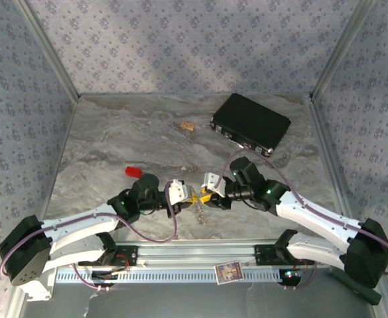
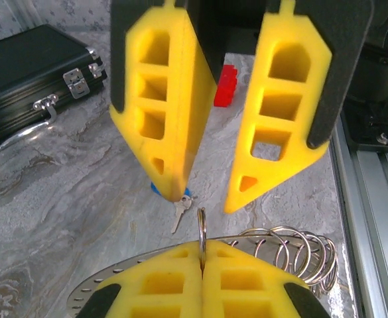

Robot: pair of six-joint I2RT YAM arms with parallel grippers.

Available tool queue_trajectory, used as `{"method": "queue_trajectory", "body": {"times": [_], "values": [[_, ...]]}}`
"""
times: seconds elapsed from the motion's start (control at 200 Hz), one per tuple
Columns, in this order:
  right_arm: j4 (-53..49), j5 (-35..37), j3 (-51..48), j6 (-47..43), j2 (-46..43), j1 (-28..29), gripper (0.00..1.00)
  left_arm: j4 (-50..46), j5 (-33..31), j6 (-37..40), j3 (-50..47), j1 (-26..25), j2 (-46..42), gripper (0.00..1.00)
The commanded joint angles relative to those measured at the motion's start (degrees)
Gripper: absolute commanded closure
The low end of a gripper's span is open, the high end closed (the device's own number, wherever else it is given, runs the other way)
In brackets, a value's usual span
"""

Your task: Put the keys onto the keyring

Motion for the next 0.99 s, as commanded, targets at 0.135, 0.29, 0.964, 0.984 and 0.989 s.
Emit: {"method": "queue_trajectory", "body": {"times": [0.135, 0.29, 0.964, 0.984, 0.989], "values": [[9.4, -3.1, -6.4, 4.9, -4.9, -0.5, 0.73, 8.0, 1.9, 1.1, -2.3, -0.3, 0.0, 1.00], [10.2, -0.5, -8.0, 3.8, -6.8, -0.2, 0.77, 10.8, 2.5, 5.6, -3.7, -0.5, -0.3, 1.00], [11.6, 17.0, -10.7, -3.6, -9.2, 5.4, 0.77, 4.7, -6.6, 28.0, -2.4, -5.0, -3.5, 1.00], [11.6, 17.3, -11.0, -3.7, -9.6, 5.6, 0.77, 4.6, -7.1, 28.7, -2.4, -5.1, -3.6, 1.00], [11.6, 17.4, -11.0, -3.8, -9.6, 5.6, 0.77, 4.5, -7.1, 28.9, -2.4, -5.2, -3.6, 1.00]]}}
